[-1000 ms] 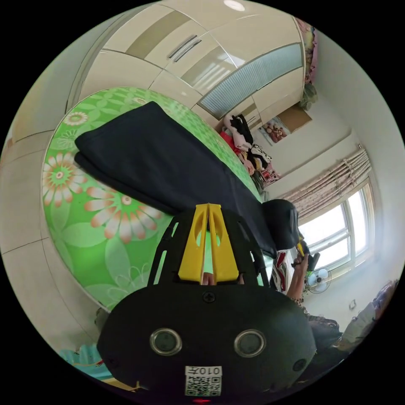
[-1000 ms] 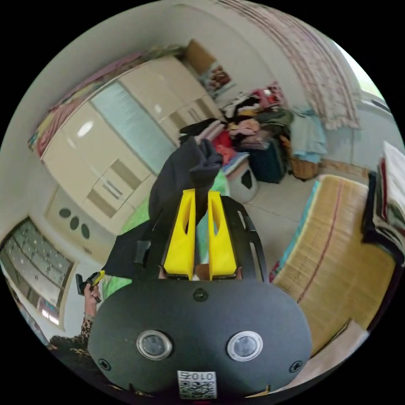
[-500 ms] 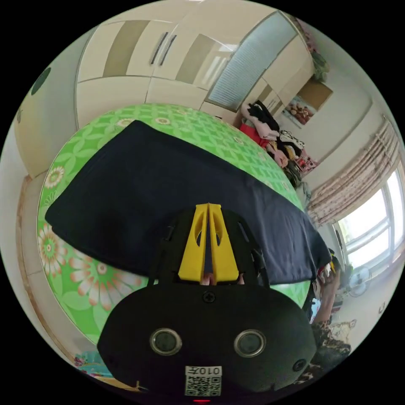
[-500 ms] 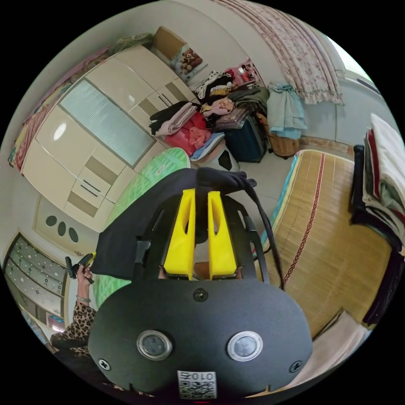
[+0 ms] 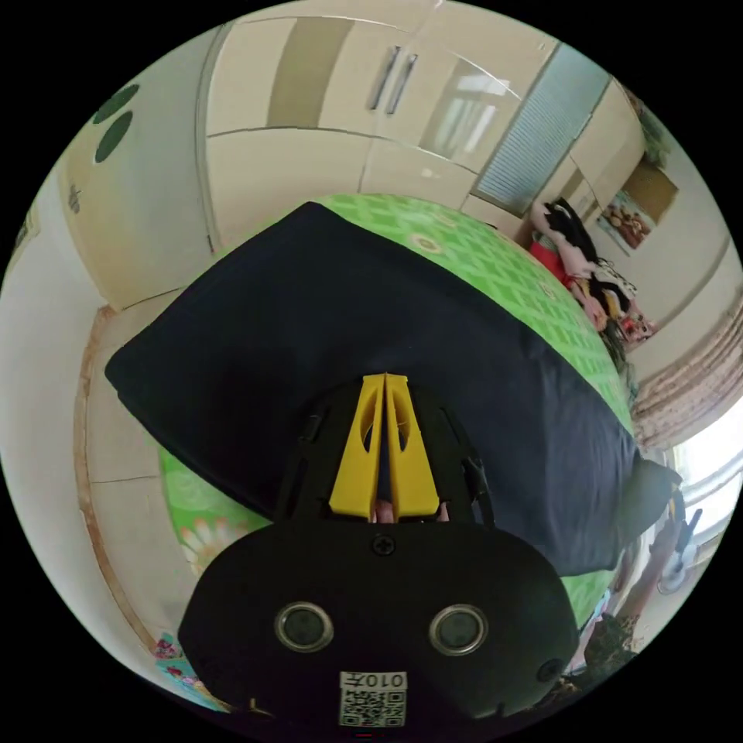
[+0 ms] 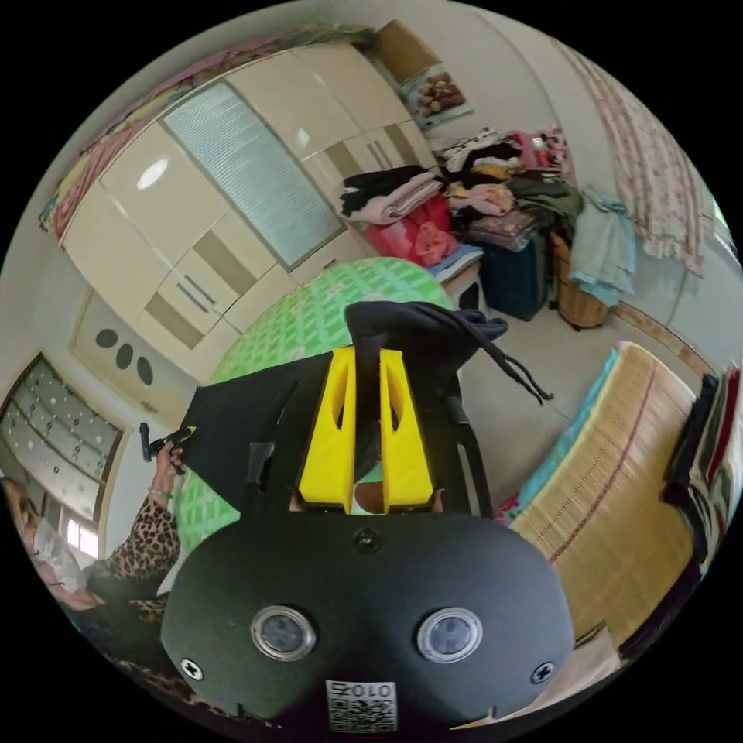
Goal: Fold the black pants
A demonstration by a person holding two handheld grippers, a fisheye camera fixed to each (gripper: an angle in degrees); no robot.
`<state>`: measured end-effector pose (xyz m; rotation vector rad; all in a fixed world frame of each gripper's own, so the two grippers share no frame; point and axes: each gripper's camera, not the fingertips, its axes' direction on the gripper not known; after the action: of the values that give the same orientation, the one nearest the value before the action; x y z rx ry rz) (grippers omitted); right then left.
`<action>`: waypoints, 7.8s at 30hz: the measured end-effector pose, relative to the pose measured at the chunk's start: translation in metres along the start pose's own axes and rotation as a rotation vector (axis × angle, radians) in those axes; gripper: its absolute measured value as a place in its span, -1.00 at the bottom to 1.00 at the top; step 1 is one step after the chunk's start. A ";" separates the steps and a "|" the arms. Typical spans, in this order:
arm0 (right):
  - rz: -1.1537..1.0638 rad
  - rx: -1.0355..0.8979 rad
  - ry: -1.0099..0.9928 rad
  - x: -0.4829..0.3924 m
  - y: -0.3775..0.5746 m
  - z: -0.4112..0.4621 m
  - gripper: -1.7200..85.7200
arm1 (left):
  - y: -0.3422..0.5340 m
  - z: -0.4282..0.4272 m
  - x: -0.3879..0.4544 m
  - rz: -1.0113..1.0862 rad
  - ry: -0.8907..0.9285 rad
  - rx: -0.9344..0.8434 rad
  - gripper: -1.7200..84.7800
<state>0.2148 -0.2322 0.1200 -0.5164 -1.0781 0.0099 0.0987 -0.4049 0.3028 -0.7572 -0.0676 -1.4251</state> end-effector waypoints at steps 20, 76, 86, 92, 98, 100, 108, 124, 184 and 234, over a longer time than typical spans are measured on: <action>0.212 -0.118 -0.233 0.089 -0.006 0.021 -0.81 | 0.052 -0.091 0.080 0.359 0.338 -0.011 -0.96; -0.303 -0.259 -0.303 -0.228 -0.254 0.093 -0.91 | -0.026 -0.092 0.320 0.665 0.563 -0.075 -0.96; -0.887 -0.724 -0.443 -0.486 -0.290 0.220 -0.75 | -0.160 -0.098 0.164 0.759 0.394 -0.095 -0.94; -1.038 -0.875 -0.232 -0.618 -0.323 0.312 -0.72 | -0.189 -0.067 0.107 0.774 0.340 -0.202 -0.87; -1.141 -0.967 -0.148 -0.688 -0.336 0.347 -0.72 | -0.223 -0.049 0.093 0.798 0.452 -0.214 -0.81; -1.161 -0.998 -0.139 -0.703 -0.336 0.353 -0.72 | -0.227 -0.043 0.101 0.849 0.455 -0.229 -0.79; -1.222 -0.993 -0.146 -0.740 -0.340 0.361 -0.73 | -0.236 -0.012 0.112 0.971 0.367 -0.284 -0.76; -1.017 -0.901 -0.529 -0.749 -0.348 0.331 -0.78 | -0.162 -0.066 -0.240 -0.110 0.426 0.093 -0.74; -1.581 -1.168 0.129 -0.912 -0.223 0.343 -0.79 | 0.111 -0.085 -0.292 0.500 1.077 0.333 -0.96; 0.079 -0.648 0.648 -0.453 -0.185 0.210 -0.63 | 0.096 0.074 -0.212 -0.055 1.355 0.064 -0.96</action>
<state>-0.2254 -0.4270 -0.1066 -1.0574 -0.4006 -0.4236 0.1749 -0.1887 0.2177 0.3720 0.9048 -1.7159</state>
